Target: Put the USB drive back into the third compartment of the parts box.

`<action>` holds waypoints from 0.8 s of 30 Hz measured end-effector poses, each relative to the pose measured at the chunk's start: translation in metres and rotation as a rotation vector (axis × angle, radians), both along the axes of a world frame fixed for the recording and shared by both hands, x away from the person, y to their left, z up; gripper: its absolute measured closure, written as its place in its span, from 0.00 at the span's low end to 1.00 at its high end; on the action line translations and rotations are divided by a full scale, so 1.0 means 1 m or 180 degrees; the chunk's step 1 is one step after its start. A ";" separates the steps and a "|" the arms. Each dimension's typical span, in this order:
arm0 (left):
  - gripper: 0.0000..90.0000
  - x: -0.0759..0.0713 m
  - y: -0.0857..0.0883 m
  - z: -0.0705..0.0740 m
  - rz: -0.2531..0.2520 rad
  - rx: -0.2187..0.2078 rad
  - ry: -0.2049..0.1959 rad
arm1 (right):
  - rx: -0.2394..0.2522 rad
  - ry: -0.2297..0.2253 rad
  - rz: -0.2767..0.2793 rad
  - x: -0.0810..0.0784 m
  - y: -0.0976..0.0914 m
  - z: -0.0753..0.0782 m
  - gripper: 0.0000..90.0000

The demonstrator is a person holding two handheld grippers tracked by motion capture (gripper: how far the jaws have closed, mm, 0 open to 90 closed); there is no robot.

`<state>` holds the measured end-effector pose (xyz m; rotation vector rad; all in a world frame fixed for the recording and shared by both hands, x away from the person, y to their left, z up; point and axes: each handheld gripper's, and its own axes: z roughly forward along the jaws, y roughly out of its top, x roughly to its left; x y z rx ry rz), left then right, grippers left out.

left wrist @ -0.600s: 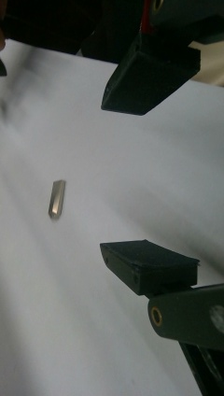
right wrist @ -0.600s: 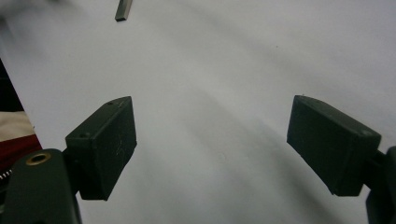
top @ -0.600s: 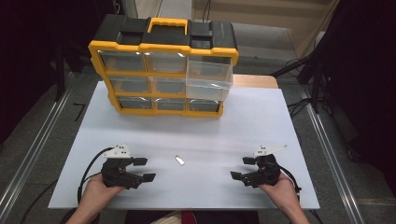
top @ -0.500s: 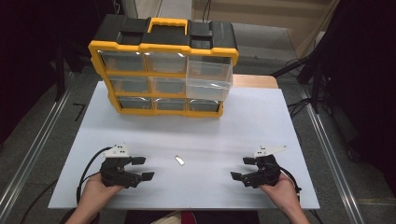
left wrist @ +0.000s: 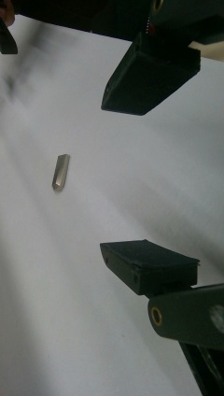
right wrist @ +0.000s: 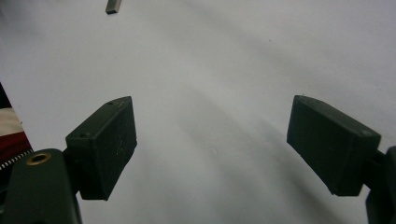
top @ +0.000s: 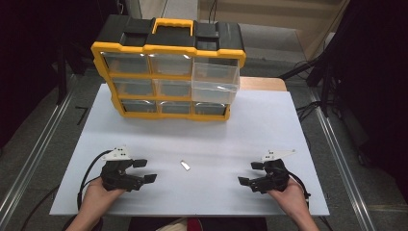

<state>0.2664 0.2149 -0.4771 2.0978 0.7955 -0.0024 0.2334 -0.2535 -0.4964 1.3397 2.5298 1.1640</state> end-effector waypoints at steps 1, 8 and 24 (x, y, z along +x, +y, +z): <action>0.31 0.000 0.000 0.000 0.0002 0.0005 -0.0008 | -0.0002 0.0007 0.0002 0.000 0.000 0.000 0.16; 0.31 0.000 0.000 -0.001 0.0021 0.0080 -0.0042 | 0.0003 0.0013 -0.0009 0.001 0.001 0.000 0.16; 0.31 0.000 0.002 0.001 0.0023 0.0022 -0.0024 | 0.0006 0.0058 0.0036 0.002 0.003 -0.001 0.16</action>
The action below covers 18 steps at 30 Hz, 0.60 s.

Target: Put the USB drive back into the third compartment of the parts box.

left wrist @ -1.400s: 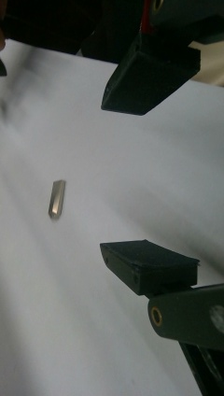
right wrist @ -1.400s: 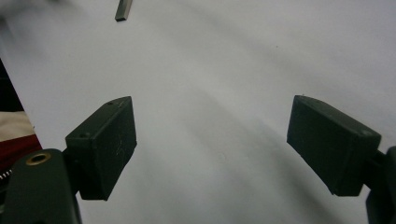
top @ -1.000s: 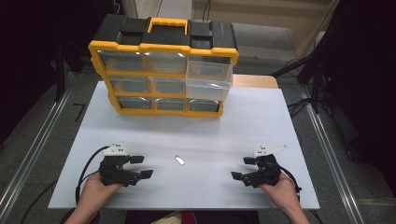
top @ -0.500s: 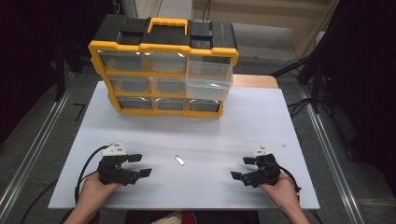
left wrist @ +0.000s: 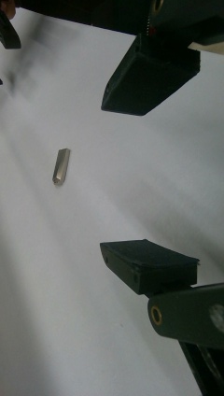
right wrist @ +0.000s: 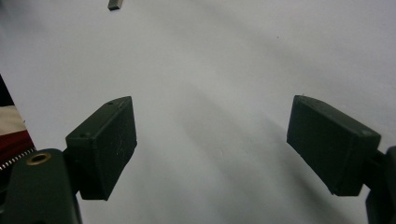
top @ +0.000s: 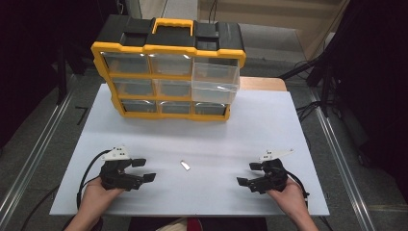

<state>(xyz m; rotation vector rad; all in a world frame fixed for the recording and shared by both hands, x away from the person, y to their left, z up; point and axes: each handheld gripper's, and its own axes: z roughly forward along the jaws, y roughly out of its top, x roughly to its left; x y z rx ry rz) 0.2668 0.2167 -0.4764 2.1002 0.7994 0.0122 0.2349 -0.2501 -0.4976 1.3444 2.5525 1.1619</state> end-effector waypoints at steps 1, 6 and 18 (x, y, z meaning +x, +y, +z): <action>0.31 0.000 0.000 0.000 0.0004 0.0006 -0.0006 | 0.0000 0.0002 0.0003 0.000 0.000 0.000 0.16; 0.31 0.000 0.000 0.000 -0.0005 -0.0006 0.0006 | -0.0012 0.0005 0.0013 0.001 0.001 -0.001 0.16; 0.31 0.001 0.000 -0.001 -0.0007 -0.0036 0.0001 | -0.0055 0.0004 0.0098 0.011 0.011 0.006 0.16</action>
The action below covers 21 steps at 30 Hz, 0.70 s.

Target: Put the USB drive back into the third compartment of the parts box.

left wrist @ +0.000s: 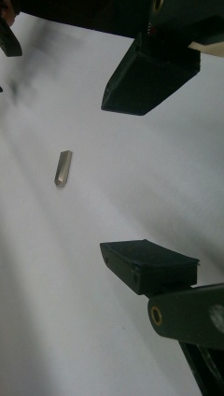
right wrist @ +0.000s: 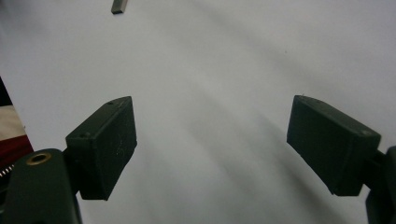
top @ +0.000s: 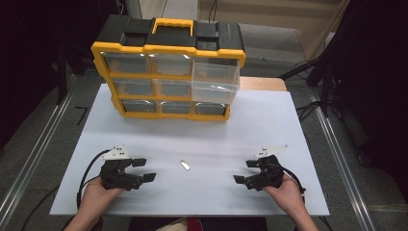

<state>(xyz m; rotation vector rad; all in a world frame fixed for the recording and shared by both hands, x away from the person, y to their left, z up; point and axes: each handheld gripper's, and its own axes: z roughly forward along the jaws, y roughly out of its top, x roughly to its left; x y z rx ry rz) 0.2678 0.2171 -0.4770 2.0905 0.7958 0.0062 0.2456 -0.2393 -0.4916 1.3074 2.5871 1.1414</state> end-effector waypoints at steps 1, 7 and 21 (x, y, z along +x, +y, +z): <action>0.31 0.000 0.000 0.000 -0.0003 0.0004 -0.0006 | 0.0005 -0.0011 0.0020 0.002 0.001 0.002 0.16; 0.31 0.000 0.000 0.000 -0.0002 0.0000 -0.0002 | 0.0017 -0.0076 0.0099 0.010 0.013 0.015 0.16; 0.31 0.001 0.001 0.000 0.0042 -0.0088 0.0068 | 0.0020 -0.0061 0.0190 0.030 0.033 0.024 0.16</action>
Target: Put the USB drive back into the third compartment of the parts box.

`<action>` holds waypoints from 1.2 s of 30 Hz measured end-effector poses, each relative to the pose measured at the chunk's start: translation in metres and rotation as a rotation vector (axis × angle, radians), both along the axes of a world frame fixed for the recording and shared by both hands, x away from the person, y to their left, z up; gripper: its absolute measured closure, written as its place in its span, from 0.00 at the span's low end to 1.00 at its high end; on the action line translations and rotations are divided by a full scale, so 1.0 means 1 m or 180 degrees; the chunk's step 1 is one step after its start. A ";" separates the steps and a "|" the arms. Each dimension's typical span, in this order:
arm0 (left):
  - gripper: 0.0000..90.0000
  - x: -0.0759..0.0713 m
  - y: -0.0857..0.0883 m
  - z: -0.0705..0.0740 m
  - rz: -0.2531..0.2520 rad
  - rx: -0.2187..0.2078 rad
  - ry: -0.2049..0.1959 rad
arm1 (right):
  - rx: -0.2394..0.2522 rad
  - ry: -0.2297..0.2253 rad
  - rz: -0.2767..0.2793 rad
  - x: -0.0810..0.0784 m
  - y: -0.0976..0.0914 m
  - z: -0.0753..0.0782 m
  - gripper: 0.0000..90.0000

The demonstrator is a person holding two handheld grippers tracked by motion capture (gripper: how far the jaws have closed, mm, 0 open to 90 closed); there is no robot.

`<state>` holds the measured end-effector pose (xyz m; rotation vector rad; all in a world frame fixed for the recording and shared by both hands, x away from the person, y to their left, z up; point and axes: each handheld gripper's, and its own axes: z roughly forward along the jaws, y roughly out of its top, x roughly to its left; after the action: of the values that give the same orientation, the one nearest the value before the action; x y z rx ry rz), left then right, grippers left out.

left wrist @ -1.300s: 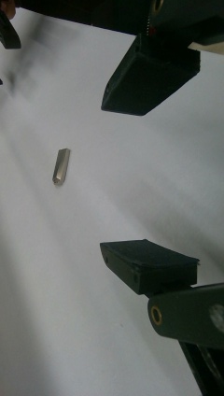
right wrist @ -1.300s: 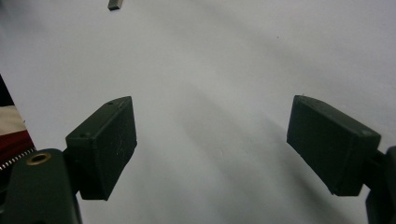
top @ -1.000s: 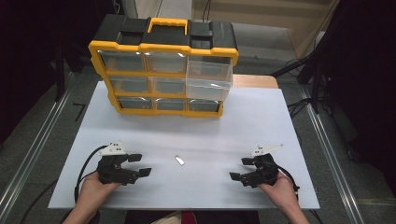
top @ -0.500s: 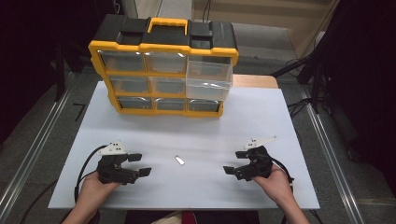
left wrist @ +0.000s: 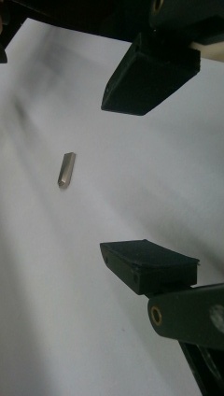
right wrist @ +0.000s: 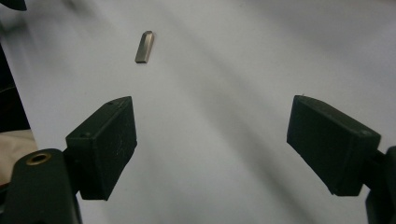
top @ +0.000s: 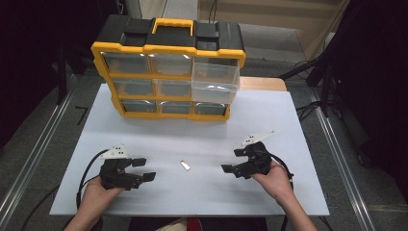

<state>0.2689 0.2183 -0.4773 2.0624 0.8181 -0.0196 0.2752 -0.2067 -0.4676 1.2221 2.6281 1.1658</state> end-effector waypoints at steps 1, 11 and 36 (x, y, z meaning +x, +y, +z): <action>0.31 0.000 0.000 0.000 -0.0002 0.0017 -0.0004 | 0.0005 -0.0002 -0.0004 0.001 0.001 0.000 0.16; 0.31 0.000 0.000 -0.001 -0.0005 0.0037 -0.0015 | 0.0007 0.0013 0.0013 0.012 0.012 0.002 0.16; 0.29 0.001 -0.001 -0.001 0.0027 0.0012 0.0005 | 0.0042 -0.0009 0.0079 0.035 0.047 0.008 0.16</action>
<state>0.2696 0.2172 -0.4785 2.0627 0.8286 -0.0150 0.3100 -0.1594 -0.4595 1.1925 2.6451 1.1896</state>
